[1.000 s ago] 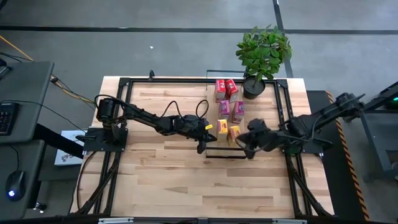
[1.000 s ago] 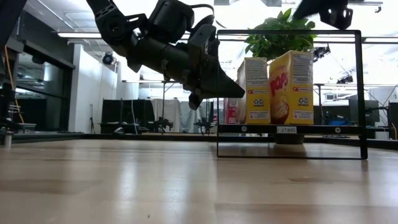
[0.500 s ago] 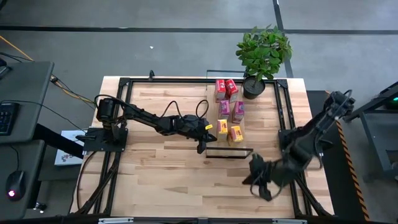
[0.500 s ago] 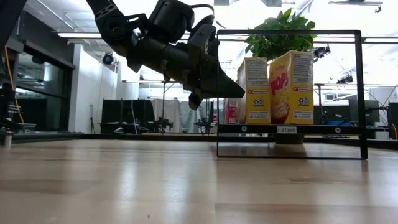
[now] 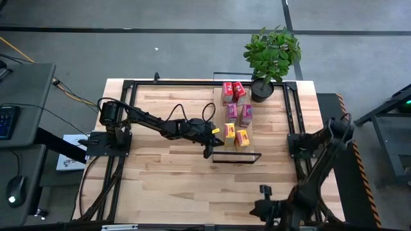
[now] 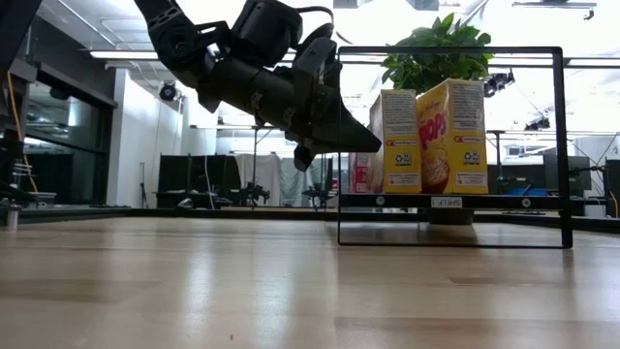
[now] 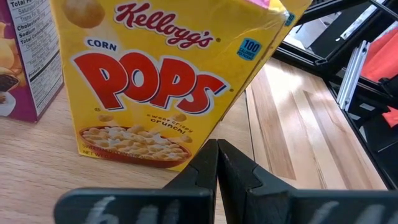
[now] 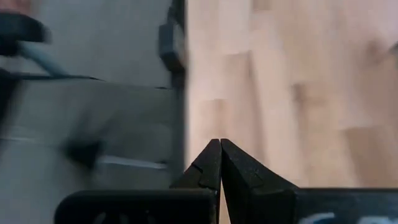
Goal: Stack cereal on shelf
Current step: Return to Home Position
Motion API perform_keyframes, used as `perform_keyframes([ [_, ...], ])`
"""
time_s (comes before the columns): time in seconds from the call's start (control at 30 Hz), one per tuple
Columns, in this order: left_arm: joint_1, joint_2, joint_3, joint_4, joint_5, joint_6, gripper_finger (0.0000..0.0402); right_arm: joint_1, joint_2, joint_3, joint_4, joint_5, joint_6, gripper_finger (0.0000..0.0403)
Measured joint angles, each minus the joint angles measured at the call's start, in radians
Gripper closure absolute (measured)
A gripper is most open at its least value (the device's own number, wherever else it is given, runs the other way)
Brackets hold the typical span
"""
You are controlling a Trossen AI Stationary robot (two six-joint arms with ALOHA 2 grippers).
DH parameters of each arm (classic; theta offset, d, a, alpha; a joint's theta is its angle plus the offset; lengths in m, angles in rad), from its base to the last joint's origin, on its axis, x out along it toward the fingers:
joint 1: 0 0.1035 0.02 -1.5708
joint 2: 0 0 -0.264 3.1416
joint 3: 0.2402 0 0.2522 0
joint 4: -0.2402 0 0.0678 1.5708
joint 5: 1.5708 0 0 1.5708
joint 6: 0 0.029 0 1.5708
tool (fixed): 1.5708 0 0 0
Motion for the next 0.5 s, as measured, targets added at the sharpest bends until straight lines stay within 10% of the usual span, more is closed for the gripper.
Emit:
perform_keyframes([
  [0.5, 0.000, 0.000, 0.000, 0.000, -0.001, 0.000, 0.0402, -0.075, 0.522, 0.516, -0.927, 0.380, 0.023, 0.0403],
])
